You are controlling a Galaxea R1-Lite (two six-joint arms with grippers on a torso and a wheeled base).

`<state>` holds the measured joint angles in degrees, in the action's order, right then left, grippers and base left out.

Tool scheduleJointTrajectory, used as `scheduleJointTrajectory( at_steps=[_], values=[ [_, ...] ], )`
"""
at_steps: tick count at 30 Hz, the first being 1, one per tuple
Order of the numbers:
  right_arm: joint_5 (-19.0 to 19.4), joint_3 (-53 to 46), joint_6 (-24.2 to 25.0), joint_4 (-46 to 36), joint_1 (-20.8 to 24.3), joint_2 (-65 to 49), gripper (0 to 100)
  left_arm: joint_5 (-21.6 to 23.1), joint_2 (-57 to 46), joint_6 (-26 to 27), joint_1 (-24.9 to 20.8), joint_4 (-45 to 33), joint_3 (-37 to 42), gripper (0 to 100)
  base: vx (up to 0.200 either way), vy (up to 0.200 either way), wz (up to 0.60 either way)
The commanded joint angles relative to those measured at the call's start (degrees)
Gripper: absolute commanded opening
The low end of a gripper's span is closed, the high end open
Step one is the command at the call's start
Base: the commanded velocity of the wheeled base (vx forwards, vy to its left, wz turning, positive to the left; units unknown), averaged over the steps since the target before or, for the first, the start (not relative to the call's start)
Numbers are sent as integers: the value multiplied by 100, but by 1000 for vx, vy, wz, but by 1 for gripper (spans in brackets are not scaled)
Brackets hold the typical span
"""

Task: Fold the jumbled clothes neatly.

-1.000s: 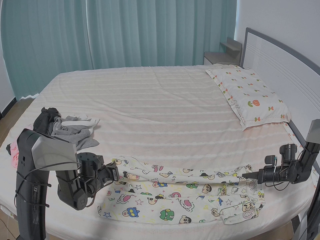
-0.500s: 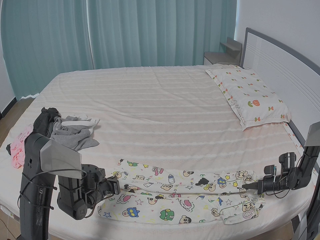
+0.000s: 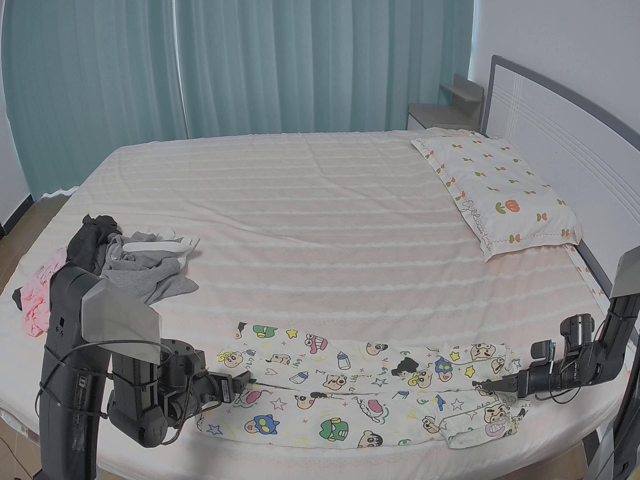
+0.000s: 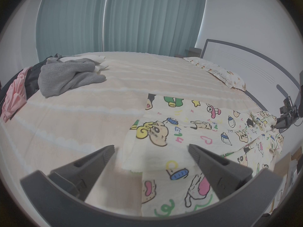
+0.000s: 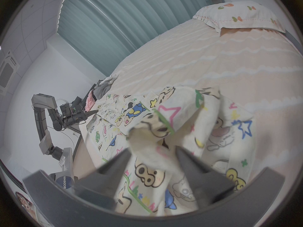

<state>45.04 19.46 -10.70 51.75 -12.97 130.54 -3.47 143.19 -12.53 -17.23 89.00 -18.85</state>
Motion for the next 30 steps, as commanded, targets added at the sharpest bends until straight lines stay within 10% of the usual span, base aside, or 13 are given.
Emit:
scheduleJointTrajectory(
  at_steps=[1,12,18,30],
  values=[
    [4,-144,-11,2,-294,-204,100,22,-221,-232,149,100,259,100,0,0,0],
    [119,-284,244,-25,-830,-1294,100,330,-1434,-2711,343,100,742,100,0,0,0],
    [31,111,1984,2,23,-2015,100,796,-1891,-4205,246,100,1058,100,0,0,0],
    [-259,357,2292,687,1069,-916,100,804,-1461,-4521,105,100,1006,100,0,0,0]
  ],
)
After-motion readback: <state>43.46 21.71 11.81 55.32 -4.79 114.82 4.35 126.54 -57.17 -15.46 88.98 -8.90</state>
